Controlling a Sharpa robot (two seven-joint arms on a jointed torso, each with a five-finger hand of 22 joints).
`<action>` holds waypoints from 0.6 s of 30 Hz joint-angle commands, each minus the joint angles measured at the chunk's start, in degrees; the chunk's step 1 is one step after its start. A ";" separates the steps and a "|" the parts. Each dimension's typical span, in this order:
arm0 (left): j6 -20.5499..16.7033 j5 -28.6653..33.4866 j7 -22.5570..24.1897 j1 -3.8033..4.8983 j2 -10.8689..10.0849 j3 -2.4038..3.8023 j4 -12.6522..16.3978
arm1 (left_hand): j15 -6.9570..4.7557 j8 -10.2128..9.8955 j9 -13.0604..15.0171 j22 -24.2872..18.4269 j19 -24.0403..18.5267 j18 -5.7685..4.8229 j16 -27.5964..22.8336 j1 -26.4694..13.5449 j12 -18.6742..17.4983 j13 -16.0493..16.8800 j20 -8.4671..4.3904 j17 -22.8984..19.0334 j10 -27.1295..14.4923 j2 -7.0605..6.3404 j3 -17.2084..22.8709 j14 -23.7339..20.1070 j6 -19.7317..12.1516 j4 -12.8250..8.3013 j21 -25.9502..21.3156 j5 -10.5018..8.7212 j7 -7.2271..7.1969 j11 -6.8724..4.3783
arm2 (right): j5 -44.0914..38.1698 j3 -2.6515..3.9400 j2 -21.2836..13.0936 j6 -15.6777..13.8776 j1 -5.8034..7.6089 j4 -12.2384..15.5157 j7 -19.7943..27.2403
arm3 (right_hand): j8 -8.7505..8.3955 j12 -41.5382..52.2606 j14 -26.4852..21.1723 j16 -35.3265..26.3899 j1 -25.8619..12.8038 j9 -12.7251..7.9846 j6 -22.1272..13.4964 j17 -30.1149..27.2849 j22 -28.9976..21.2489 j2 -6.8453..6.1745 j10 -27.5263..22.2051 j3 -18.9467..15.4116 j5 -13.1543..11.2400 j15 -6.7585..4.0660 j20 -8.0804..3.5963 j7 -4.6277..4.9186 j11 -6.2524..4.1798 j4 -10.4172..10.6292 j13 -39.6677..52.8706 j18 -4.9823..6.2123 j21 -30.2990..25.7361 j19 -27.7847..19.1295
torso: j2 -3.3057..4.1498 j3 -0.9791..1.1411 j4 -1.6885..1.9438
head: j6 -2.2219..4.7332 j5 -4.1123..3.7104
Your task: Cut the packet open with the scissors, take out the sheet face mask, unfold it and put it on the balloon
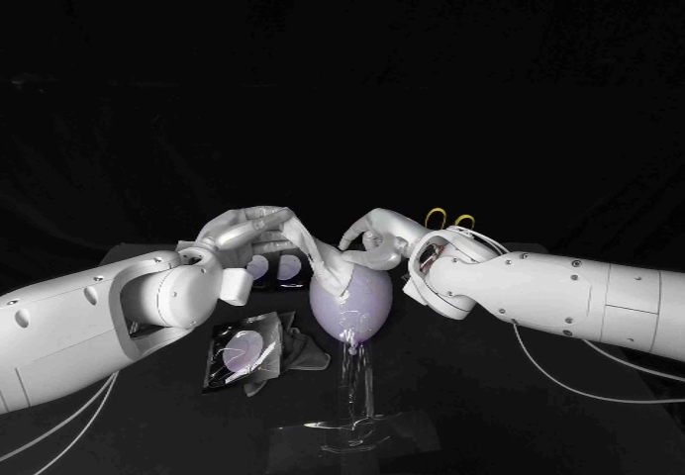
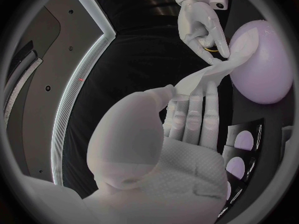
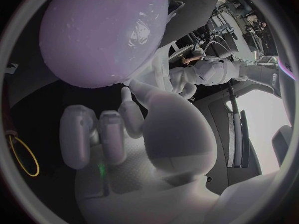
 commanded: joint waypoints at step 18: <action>0.44 -0.47 0.29 0.06 0.00 0.07 -0.18 | -0.29 0.41 3.07 0.07 -0.35 0.91 -0.41 0.53 0.38 0.10 -0.07 0.08 -0.11 -0.20 0.45 -0.03 0.27 -0.02 -0.21 0.32 0.15 -0.12 | -1.54 0.03 -0.23 5.61 0.03 -0.17 -2.09 | -1.09 -0.21 5.34 -0.17 -3.30 -0.89 0.28 12.64 12.33 -0.48 -0.40 -2.47 0.00 0.72 0.64 0.31 0.54 2.47 3.33 -0.06 -0.46 1.41 | -0.04 0.02 0.00 | -0.24 -0.05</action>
